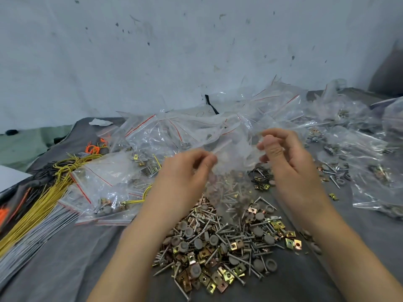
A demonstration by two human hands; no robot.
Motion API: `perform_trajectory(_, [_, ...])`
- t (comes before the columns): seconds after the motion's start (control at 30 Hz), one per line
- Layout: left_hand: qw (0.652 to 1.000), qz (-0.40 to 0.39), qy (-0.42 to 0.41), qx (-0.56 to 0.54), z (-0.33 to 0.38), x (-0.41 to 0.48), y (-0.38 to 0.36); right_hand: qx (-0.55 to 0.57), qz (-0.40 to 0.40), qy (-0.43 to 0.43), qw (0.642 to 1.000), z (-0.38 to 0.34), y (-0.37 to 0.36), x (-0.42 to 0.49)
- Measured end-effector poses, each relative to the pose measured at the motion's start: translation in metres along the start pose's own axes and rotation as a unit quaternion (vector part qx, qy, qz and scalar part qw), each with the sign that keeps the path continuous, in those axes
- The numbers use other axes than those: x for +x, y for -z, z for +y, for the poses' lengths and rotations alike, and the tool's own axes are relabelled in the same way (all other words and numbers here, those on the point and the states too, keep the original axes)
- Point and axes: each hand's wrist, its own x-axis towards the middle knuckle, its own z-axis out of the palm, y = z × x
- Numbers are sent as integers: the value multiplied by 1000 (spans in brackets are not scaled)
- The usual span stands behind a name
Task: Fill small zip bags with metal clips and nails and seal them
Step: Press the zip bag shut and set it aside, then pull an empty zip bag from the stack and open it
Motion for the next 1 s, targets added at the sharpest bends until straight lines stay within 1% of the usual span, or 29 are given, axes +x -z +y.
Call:
perform_trajectory(0.03, [999,23,33,-31,-6,8,10,7,8,-12,1000,4,2,3])
perform_trajectory(0.1, [989,95,90,-64,-22,23,36,14,15,-34,999,10,6,7])
perform_trajectory(0.2, [958,199,186,-87,-54,34,81,13,11,-65,998,18,8,11])
perform_trajectory(0.27, [935,275,220,-31,-78,33,108,14,6,-82,996,22,6,12])
perform_trajectory(0.3, [923,311,225,-1,-86,30,118,17,7,-91,996,25,6,12])
perform_trajectory(0.37, [907,358,221,41,-89,24,121,22,6,-108,994,29,5,13])
perform_trajectory(0.4, [905,365,208,61,-86,22,115,21,5,-116,993,32,5,14])
perform_trajectory(0.47, [925,331,158,102,-77,26,90,21,6,-130,991,36,4,16])
perform_trajectory(0.57, [963,229,98,101,-67,50,32,27,9,-151,988,42,3,19])
perform_trajectory(0.63, [979,151,99,98,-63,71,-3,33,14,-165,986,48,6,23])
perform_trajectory(0.7, [984,69,110,120,-67,96,-27,36,23,-182,982,53,9,29])
perform_trajectory(0.73, [980,32,100,168,-71,109,-35,44,29,-190,980,56,11,33])
perform_trajectory(0.77, [968,-5,82,236,-77,122,-41,53,35,-197,978,58,13,37])
perform_trajectory(0.83, [931,-69,55,353,-88,149,-51,69,44,-213,974,64,14,43])
perform_trajectory(0.9, [902,-110,48,414,-98,175,-62,83,48,-224,970,70,14,48])
perform_trajectory(1.0, [874,-154,60,457,-116,206,-77,88,43,-237,967,81,12,53])
